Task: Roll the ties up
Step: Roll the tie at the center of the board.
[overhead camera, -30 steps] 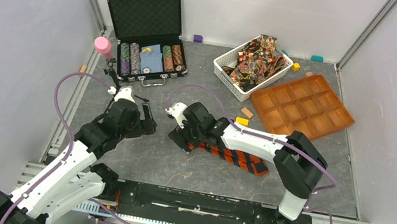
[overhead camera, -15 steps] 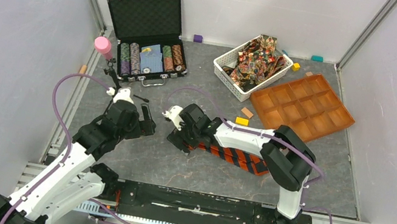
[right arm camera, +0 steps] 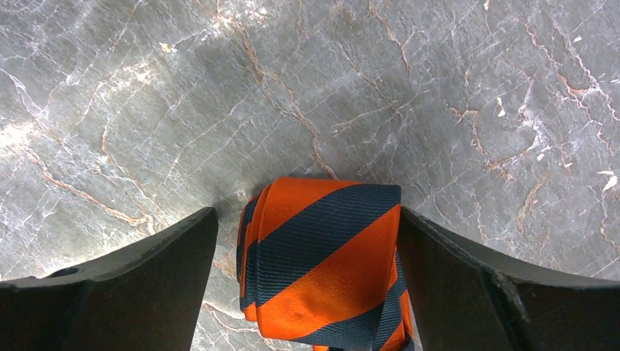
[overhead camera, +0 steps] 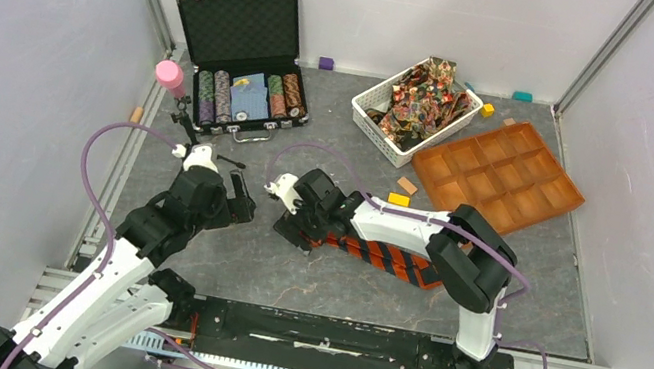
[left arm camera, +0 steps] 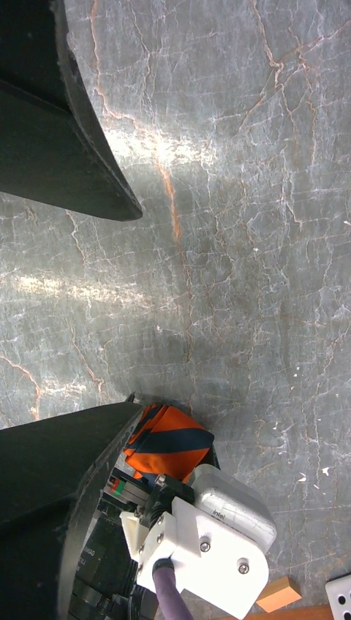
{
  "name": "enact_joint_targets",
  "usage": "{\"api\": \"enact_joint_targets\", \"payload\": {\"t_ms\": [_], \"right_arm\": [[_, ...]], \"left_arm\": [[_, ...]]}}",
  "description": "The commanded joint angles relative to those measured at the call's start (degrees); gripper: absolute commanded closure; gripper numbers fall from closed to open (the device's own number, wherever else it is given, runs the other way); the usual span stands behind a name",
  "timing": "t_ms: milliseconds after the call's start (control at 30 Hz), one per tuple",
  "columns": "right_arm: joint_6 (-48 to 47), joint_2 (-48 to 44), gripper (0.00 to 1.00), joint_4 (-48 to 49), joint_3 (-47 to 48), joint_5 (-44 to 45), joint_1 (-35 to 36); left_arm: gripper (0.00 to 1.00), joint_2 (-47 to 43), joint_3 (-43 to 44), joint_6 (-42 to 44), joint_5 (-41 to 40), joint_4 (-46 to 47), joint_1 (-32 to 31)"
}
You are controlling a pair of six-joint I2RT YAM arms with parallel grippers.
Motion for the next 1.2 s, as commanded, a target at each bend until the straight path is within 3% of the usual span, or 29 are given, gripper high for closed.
{"api": "enact_joint_targets", "payload": {"t_ms": [0, 600, 800, 933, 1067, 1167], "right_arm": [[-1.9, 0.3, 0.06, -4.8, -2.0, 1.2, -1.0], [-2.4, 1.6, 0.43, -5.8, -0.6, 0.1, -2.3], [-2.1, 2.5, 0.50, -5.7, 0.8, 0.3, -2.2], [-1.7, 2.8, 0.48, -5.6, 1.0, -0.7, -2.3], [-1.5, 3.1, 0.35, -5.5, 1.1, -0.8, -2.3], [-1.5, 3.2, 0.40, -5.5, 1.0, -0.9, -2.3]], "left_arm": [[0.00, -0.1, -0.3, -2.2, -0.6, 0.7, 0.3], [0.00, -0.2, -0.6, -2.4, -0.6, 1.0, 0.5], [0.00, -0.2, -0.6, -2.3, -0.7, 1.0, 0.5], [0.00, -0.1, -0.6, -2.4, -0.7, 1.1, 0.5], [0.00, -0.2, -0.6, -2.6, -0.6, 1.3, 0.4], [0.00, -0.1, -0.6, -2.6, -0.6, 1.3, 0.5]]}}
